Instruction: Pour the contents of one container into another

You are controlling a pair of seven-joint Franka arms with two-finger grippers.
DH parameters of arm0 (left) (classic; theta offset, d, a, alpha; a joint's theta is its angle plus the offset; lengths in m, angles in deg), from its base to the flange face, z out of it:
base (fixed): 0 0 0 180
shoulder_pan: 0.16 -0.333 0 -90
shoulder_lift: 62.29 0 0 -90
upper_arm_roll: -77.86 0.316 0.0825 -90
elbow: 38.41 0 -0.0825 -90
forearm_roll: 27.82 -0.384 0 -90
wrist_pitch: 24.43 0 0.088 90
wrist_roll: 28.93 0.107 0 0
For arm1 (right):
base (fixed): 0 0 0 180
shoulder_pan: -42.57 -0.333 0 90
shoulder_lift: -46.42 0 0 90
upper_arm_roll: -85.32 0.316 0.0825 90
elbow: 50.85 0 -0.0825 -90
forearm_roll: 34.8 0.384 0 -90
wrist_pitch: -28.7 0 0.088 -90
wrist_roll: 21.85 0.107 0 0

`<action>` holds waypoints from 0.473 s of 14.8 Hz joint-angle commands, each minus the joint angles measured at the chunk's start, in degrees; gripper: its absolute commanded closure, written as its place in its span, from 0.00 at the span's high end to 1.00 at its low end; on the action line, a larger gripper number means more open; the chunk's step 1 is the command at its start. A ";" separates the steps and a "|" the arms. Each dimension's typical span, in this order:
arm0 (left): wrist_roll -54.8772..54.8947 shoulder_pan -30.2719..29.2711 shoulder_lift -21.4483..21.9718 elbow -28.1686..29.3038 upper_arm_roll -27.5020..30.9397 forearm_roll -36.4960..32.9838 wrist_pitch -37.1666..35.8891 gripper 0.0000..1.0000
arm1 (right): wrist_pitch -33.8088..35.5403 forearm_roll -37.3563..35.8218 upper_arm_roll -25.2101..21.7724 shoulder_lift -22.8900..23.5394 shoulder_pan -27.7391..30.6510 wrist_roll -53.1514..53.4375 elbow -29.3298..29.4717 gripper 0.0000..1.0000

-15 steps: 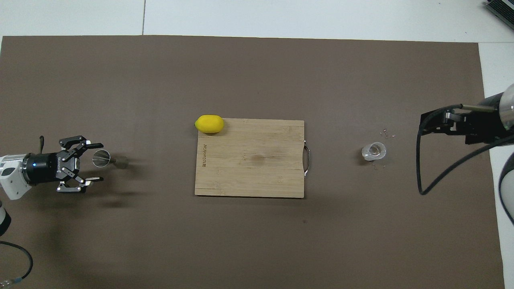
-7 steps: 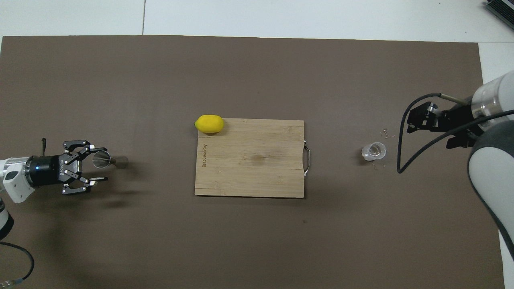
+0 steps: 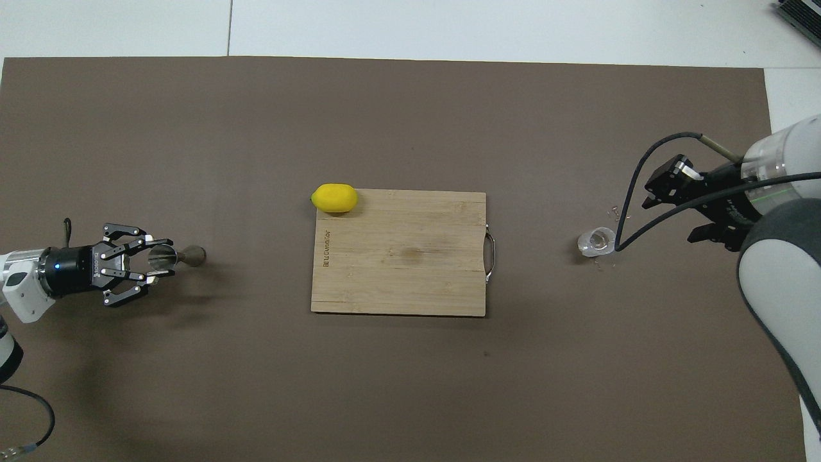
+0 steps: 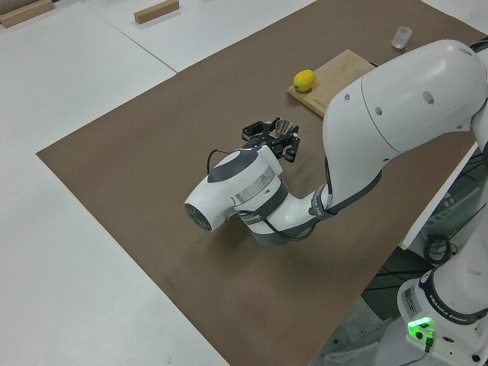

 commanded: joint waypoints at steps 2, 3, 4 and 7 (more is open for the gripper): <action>0.57 -0.76 0.42 -0.61 -0.17 1.66 -1.87 0.29 | -2.99 4.57 0.14 -1.89 2.06 7.55 -4.75 1.00; -0.48 -0.76 0.33 -0.96 -0.17 1.66 -2.57 0.29 | -4.13 5.88 0.14 -1.89 2.15 10.36 -5.63 1.00; -2.66 -0.50 0.33 -1.22 -0.17 1.66 -3.10 0.29 | -5.10 6.85 0.05 -1.72 2.85 12.74 -6.50 1.00; -7.15 1.17 0.42 -1.14 -0.43 2.35 -3.98 0.29 | -9.66 10.81 -0.03 -1.80 5.13 17.84 -11.07 1.00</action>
